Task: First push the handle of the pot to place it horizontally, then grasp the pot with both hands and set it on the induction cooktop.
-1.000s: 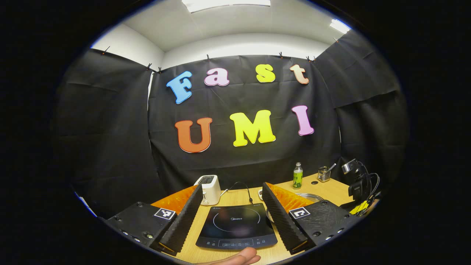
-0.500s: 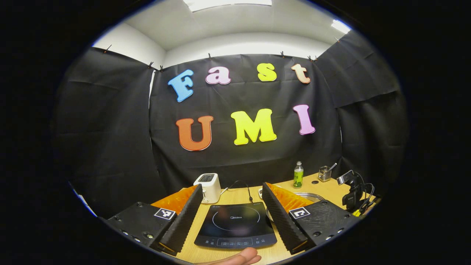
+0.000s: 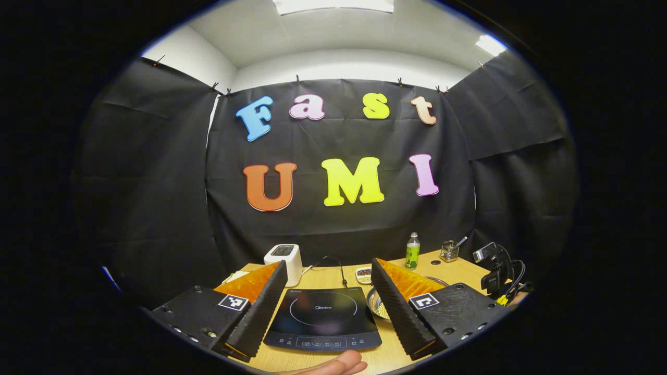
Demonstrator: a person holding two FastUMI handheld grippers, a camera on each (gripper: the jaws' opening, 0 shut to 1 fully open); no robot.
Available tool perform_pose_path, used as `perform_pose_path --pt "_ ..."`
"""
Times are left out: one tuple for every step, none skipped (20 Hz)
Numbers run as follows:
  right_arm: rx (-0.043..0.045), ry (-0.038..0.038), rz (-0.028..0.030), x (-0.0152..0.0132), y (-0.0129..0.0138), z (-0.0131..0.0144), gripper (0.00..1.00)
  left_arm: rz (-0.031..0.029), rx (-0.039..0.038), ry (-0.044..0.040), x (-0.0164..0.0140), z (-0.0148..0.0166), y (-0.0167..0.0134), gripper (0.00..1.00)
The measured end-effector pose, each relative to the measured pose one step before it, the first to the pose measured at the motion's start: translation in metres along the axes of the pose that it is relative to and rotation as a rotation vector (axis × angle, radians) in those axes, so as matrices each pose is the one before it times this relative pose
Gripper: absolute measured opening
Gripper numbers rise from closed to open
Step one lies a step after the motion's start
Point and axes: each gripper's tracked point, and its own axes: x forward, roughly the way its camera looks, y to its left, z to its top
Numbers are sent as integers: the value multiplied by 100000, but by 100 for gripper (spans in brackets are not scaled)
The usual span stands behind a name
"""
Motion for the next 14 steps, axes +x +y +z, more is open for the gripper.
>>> perform_pose_path --pt "-140 55 -457 -12 -265 67 5 -300 84 -19 -35 -6 -39 96" --pt "-280 81 -749 6 -329 31 5 -326 -32 -13 8 -87 -104 96" --pt "-317 -32 -1008 -26 -414 118 5 -269 -262 -15 14 -4 -90 96" --pt "-459 -23 -1142 -20 -432 76 5 -379 -642 -162 101 -41 -56 96" --pt "-497 -41 -891 -7 -429 54 5 -438 -720 -7 28 -41 -28 96" --pt "-189 105 -377 32 -320 3 5 -357 -565 87 -42 -50 -63 96" --pt "-1 191 -117 -19 -368 130 5 -220 33 73 147 -62 -63 96" --pt "-70 172 -52 -28 -298 32 5 77 329 -25 22 -21 42 96" --pt "135 205 -121 47 -345 145 5 -56 615 -65 101 -18 -18 96" --pt "14 265 47 -13 -254 15 5 43 636 -4 183 0 6 96" --pt "36 412 117 62 -325 155 5 96 205 157 231 -20 39 96" --pt "23 332 292 10 -360 64 5 60 -215 267 210 -56 -37 96" --pt "-242 222 267 65 -392 194 5 58 -182 275 266 -89 -50 96" --pt "-43 183 -108 59 -540 139 5 155 -221 68 328 27 59 96"
